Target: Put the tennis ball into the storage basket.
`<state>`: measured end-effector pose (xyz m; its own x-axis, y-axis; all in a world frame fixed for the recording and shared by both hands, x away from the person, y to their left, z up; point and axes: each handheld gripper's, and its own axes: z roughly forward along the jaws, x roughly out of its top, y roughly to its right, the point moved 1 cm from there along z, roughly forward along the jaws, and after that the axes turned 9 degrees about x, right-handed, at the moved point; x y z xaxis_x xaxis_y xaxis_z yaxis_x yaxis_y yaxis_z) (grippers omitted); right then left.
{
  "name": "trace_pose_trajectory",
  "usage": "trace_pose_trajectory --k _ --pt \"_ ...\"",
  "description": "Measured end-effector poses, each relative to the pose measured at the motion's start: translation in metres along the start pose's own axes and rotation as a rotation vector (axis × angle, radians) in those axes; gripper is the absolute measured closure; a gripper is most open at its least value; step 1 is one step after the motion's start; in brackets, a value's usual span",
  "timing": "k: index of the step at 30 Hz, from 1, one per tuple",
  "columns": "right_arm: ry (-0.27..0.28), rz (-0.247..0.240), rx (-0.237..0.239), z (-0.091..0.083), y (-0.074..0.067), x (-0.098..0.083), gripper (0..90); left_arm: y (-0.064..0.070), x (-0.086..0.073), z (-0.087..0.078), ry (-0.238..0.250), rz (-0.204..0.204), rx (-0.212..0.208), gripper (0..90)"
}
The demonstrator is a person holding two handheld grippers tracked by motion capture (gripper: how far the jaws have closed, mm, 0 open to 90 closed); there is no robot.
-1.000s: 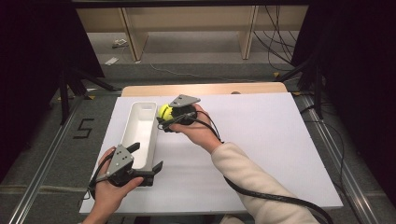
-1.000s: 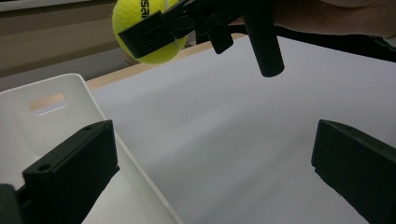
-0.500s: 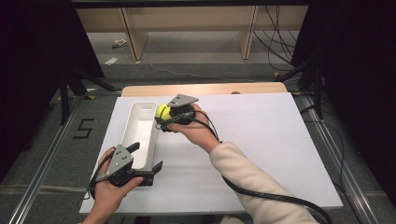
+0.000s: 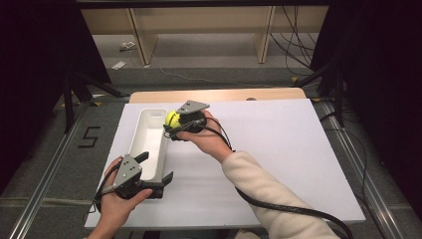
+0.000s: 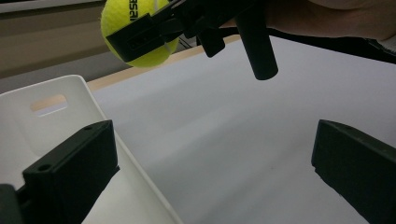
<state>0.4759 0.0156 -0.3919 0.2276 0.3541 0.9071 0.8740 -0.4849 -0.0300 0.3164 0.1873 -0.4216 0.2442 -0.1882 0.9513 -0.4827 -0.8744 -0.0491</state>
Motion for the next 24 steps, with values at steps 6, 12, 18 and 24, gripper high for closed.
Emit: trace_pose_trajectory --k 6,12,18,24 --pt "0.0 0.0 0.002 0.0032 -0.0014 0.0002 26.8 0.0003 0.0001 -0.0001 0.0 0.001 -0.002 0.0" --pt "-0.006 0.0 0.007 0.0056 -0.0028 0.0024 26.8 0.0001 0.0003 -0.0003 0.001 -0.001 -0.003 0.0" --pt "-0.002 -0.005 0.009 0.0084 -0.0043 0.0043 26.8 0.0002 0.0003 -0.0002 0.0 0.0 -0.002 0.0" --pt "-0.007 -0.007 0.016 0.0101 -0.0061 0.0059 26.8 0.0005 0.0004 -0.0003 0.001 0.001 -0.002 0.0"
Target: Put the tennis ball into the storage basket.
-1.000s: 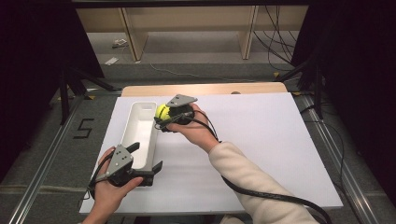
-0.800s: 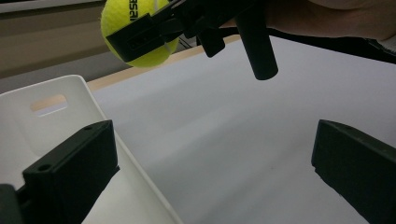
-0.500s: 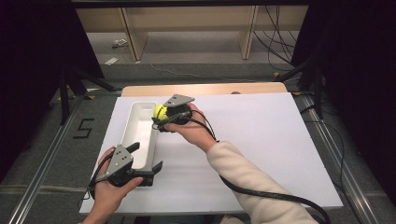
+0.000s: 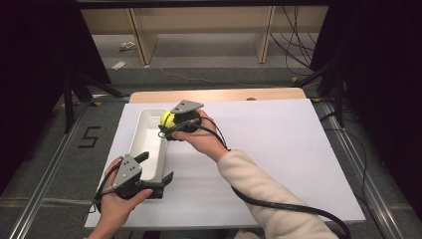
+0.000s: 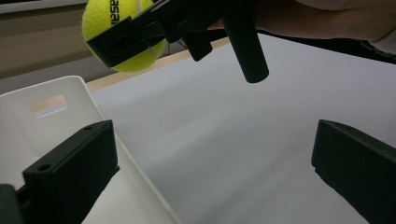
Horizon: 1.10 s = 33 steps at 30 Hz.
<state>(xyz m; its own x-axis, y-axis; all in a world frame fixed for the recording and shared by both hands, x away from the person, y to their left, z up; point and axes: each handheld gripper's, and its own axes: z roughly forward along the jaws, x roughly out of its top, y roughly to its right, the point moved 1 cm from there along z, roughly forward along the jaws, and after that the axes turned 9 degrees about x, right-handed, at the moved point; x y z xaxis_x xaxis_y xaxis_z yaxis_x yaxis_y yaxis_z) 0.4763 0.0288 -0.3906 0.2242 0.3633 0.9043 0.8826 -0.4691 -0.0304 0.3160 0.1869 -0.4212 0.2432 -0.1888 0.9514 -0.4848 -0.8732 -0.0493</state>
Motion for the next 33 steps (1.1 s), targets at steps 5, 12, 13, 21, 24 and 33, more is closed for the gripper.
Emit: trace_pose_trajectory --k 5,12,13,21,24,33 --pt "0.004 0.001 -0.002 0.001 0.0 0.001 26.8 0.0 0.0 0.0 -0.001 0.001 0.0 0.0" --pt "-0.001 0.0 0.0 0.003 0.001 0.001 26.8 0.001 0.0 0.0 0.0 0.0 -0.001 0.0" --pt "-0.002 0.003 0.001 0.003 0.001 0.001 26.8 0.001 0.0 0.0 0.0 0.0 -0.001 0.0" --pt "-0.002 -0.001 0.005 0.007 -0.001 0.004 26.8 0.0 0.0 0.0 0.001 0.002 -0.002 0.0" --pt "-0.003 -0.006 0.007 0.009 -0.003 0.006 26.8 0.0 0.0 0.0 0.001 0.003 -0.002 0.0" --pt "-0.007 -0.012 0.015 0.015 -0.007 0.007 26.8 0.0 0.0 -0.001 0.0 0.005 -0.002 0.0"
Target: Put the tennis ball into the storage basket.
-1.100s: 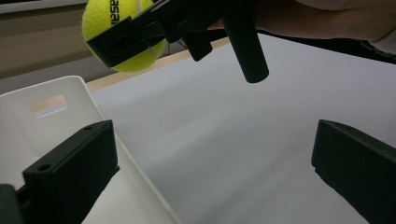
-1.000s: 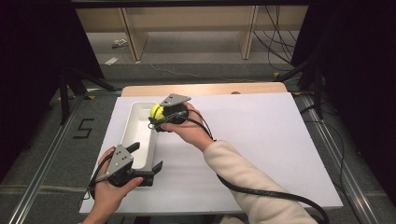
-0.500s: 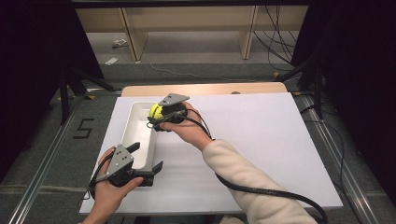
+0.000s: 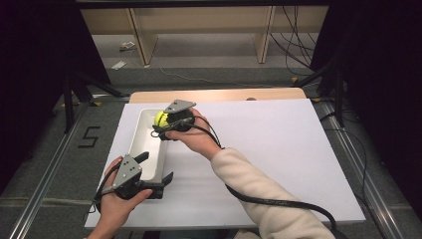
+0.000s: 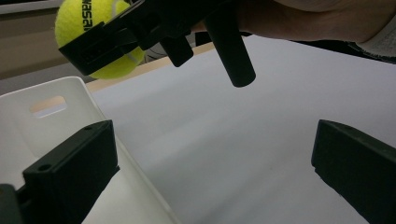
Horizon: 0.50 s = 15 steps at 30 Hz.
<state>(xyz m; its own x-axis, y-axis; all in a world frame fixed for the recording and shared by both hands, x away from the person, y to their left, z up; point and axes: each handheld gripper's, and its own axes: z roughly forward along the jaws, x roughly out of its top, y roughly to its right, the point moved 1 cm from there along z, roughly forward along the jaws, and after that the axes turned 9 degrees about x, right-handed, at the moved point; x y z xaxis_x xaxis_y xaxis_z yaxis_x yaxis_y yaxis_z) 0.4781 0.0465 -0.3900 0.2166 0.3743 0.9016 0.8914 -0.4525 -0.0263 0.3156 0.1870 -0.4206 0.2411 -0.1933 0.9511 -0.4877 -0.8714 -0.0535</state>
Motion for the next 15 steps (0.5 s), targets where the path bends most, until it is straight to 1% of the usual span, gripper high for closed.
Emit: trace_pose_trajectory --k 3,6,8,15 --pt "0.001 -0.005 0.001 0.0011 -0.0008 0.0011 26.8 0.0002 -0.0001 -0.0001 0.0 0.0 0.0 0.0" --pt "0.004 0.002 0.001 0.0021 -0.0021 0.0027 26.8 0.0 0.0001 -0.0002 0.001 0.0 0.001 0.0" --pt "0.002 -0.006 0.005 0.0027 -0.0025 0.0036 26.8 -0.0001 0.0001 -0.0003 0.0 0.001 0.001 0.0" --pt "0.002 -0.001 0.005 0.0042 -0.0041 0.0041 26.8 0.0003 0.0 -0.0003 0.0 0.0 0.001 0.0"
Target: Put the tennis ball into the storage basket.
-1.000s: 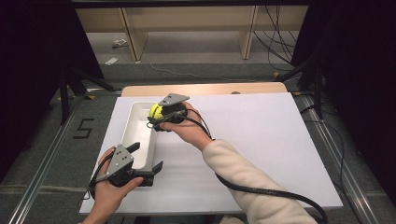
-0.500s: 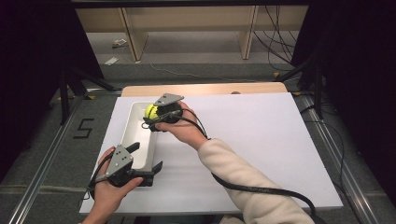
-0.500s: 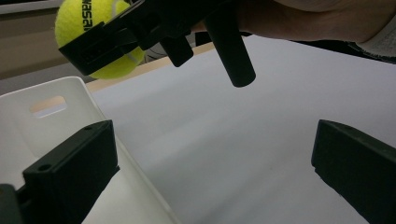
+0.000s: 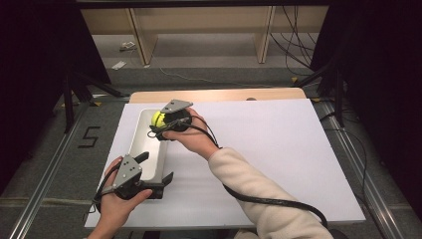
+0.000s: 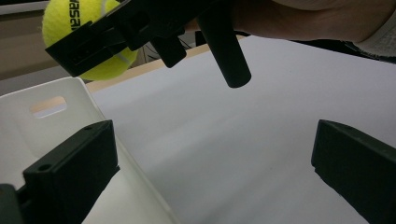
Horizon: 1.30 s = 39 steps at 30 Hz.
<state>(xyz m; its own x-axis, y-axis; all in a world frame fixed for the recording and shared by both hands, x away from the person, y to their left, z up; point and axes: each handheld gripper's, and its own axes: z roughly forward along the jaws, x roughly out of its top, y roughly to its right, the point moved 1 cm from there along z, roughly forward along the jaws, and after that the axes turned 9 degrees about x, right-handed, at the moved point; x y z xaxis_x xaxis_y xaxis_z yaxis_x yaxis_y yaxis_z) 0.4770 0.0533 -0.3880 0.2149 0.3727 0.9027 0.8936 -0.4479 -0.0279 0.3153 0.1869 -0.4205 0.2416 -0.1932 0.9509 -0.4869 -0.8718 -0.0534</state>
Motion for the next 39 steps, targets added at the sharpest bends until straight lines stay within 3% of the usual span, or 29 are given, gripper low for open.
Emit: trace_pose_trajectory --k 39 --pt "-0.006 -0.004 0.01 0.013 -0.003 0.009 26.8 0.0 0.0 0.0 0.002 0.002 -0.002 0.0"
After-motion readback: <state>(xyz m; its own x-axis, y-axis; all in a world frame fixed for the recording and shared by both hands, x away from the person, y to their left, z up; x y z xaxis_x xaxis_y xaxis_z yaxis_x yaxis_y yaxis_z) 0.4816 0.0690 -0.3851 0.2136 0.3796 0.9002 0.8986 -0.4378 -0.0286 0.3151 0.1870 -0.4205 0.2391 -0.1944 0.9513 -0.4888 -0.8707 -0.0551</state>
